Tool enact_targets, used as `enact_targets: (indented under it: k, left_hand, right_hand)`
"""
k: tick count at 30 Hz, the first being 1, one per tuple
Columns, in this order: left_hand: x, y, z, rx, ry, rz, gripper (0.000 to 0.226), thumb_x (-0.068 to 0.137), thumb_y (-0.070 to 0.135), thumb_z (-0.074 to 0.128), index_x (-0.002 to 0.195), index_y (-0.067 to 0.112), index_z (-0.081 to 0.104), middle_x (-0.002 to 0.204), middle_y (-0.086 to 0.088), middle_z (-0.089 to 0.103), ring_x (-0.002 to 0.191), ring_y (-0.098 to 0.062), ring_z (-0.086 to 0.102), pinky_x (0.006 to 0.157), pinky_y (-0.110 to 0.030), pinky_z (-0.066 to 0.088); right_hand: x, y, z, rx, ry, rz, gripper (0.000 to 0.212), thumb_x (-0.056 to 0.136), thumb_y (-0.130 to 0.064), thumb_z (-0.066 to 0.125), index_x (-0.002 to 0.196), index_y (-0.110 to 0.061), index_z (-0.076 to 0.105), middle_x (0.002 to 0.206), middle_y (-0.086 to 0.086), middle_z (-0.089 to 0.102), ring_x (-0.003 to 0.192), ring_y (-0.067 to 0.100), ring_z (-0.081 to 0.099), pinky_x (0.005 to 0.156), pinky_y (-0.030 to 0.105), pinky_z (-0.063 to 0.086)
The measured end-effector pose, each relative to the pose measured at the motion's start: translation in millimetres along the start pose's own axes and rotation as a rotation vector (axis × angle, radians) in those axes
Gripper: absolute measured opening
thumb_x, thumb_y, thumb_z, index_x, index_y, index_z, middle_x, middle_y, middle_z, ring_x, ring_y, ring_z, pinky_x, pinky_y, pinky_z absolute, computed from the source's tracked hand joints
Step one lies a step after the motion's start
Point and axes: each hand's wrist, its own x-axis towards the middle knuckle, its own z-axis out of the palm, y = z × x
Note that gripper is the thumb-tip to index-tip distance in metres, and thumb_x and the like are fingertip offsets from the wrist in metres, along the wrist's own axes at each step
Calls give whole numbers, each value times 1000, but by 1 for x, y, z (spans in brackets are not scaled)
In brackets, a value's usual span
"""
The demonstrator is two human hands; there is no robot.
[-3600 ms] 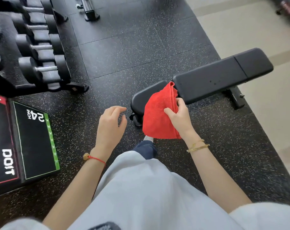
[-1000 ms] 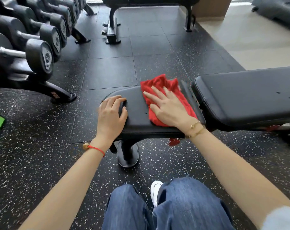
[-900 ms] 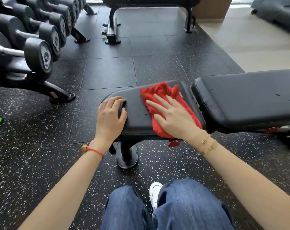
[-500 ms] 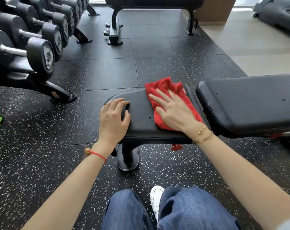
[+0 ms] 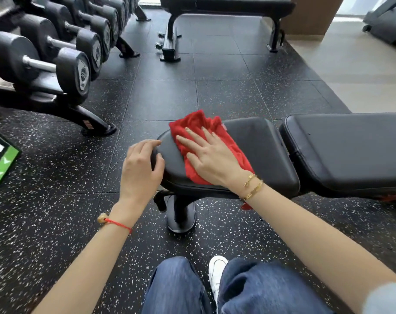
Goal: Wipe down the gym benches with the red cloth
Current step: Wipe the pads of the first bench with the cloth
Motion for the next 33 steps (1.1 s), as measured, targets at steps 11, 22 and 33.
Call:
enact_targets:
  k: [11,22,33]
  left_hand:
    - [-7,3,1,-45,-41,-11,29,92,11,56,120,9,61,119,-6,62,114,-24,53,102,-32,39]
    - [14,28,30,17,-39,-4,26,92,18,56,116,14,64,120,-3,63,117,-26,52,102,-42,38]
    - [15,35,49,100,-15,3,28,90,19,55,116,19,64,126,2,61,123,-24,48,110,-42,29]
  right_hand:
    - [14,20,-4,20,27,193,52,99,-34,35,150,-38,25,161,-7,15,148,33,11,121,45,5]
    - [-55,59,-7,60,88,212,51,96,-39,38,147,-41,32,159,-10,24,147,27,19,123,38,6]
    - [-51,51,-10,41,40,114,53,96,-36,38,148,-40,30,160,-12,20,148,30,16,122,45,8]
